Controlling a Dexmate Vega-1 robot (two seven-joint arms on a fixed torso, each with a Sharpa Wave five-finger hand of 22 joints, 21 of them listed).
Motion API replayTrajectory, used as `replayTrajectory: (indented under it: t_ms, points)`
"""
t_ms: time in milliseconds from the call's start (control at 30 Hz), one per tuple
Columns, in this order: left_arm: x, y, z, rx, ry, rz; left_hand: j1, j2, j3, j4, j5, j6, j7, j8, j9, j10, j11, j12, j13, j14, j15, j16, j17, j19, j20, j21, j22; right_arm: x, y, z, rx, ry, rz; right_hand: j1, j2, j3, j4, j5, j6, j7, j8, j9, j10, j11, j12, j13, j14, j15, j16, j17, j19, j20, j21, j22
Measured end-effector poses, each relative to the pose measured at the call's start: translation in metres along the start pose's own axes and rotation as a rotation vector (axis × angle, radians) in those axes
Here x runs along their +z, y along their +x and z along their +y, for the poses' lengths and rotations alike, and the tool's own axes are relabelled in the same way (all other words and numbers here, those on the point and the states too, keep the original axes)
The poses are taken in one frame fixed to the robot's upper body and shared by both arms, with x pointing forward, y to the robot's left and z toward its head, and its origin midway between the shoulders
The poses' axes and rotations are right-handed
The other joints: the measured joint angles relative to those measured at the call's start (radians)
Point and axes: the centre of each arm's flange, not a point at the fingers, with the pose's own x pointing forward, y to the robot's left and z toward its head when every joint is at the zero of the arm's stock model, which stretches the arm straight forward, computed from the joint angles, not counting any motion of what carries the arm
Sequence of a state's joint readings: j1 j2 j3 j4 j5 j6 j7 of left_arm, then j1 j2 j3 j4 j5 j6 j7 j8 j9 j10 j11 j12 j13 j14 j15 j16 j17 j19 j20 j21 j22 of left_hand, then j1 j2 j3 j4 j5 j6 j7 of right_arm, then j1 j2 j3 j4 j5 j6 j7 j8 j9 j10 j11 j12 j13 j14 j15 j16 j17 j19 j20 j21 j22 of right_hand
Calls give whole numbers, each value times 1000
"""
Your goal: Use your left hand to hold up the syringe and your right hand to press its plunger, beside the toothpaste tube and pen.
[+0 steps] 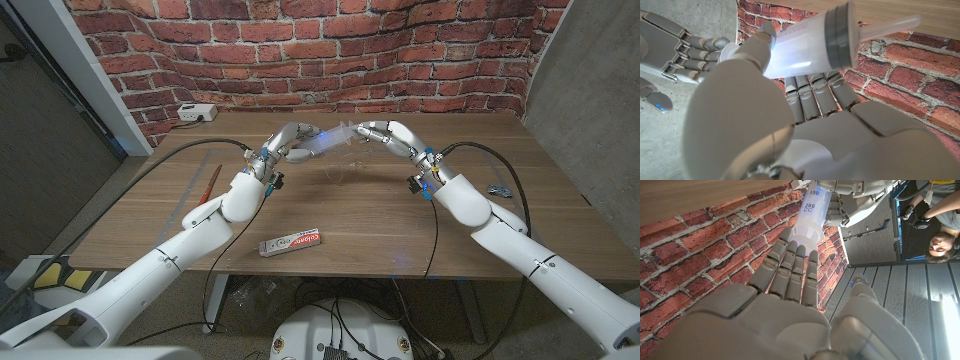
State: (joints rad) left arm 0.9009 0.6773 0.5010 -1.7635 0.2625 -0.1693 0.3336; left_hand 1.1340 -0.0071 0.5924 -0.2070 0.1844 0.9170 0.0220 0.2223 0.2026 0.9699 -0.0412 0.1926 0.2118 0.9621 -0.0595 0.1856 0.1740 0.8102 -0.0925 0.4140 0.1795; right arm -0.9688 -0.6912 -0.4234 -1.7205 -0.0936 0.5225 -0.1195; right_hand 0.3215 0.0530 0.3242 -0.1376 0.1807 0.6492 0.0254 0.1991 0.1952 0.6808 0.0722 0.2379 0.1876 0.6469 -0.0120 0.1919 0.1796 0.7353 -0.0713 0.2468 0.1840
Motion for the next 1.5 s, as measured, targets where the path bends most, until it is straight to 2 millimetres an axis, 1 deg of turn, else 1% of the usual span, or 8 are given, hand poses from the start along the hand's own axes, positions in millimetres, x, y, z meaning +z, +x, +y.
replayTrajectory:
  t_ms: [100,233,333,533,600,667,900,1500]
  points:
    - [0,0,0,1,0,0,0,0,0,0,0,0,0,0,0,0,0,0,0,0,0,0,0,0,0,0,0,0,-1,-1,-7,-1,0,0,0,0,0,0,-1,-2,0,0,1,1,0,0,0,0,-3,0,0,0,0,0]
    - [0,0,1,4,-1,-1,0,0,0,0,-3,0,0,1,0,0,0,0,0,0,0,0,1,0,0,0,0,0,-1,-2,-14,-2,-3,0,0,0,0,0,-16,-17,0,0,1,0,-7,-2,0,0,-4,0,-4,4,-7,0]
    - [0,0,1,6,-1,-1,0,0,0,0,1,0,0,1,-1,0,0,0,-1,-1,-1,0,1,0,0,0,0,1,-2,-5,-29,-5,-4,0,0,0,0,0,-19,-13,-7,0,-1,-1,-7,-2,-2,2,-4,0,-4,4,-7,0]
    - [-1,-2,0,5,-1,2,0,0,0,0,1,0,0,1,-1,0,0,0,-1,2,2,0,1,0,0,4,0,2,-2,-7,-40,-9,-6,0,0,0,0,0,-30,-13,-7,3,-8,3,-7,-2,-14,7,-4,0,-9,9,-12,0]
    - [-1,-3,0,5,-1,2,0,0,0,0,1,0,0,1,-1,0,0,0,-1,2,2,0,1,0,0,4,0,2,-2,-7,-42,-10,-6,0,0,0,0,0,-32,-15,-7,3,-12,-1,-13,-2,-14,7,-4,0,-13,13,-12,0]
    - [-1,-3,1,9,0,2,0,0,0,0,1,0,0,1,-1,0,0,0,-1,2,2,0,1,0,0,4,0,2,-3,-12,-57,-15,-6,0,0,0,0,0,-34,-13,-7,3,-12,-1,-13,-2,-14,7,-4,0,-13,13,-12,0]
    - [-1,-6,2,9,1,4,0,0,0,0,0,0,0,1,-1,0,0,0,-1,2,2,0,1,0,0,4,0,2,-4,-14,-70,-16,-3,-5,-5,0,0,0,-35,-4,-7,3,-12,-1,-13,-2,-14,7,-4,0,-13,13,-12,0]
    - [-5,-13,7,17,-8,11,0,0,0,0,-1,0,0,0,0,0,0,0,0,2,2,3,0,0,0,4,0,3,-10,-24,-134,12,28,-5,-5,0,0,0,-35,-4,-7,3,-12,-1,-12,-2,-14,7,-4,0,-13,13,-12,0]
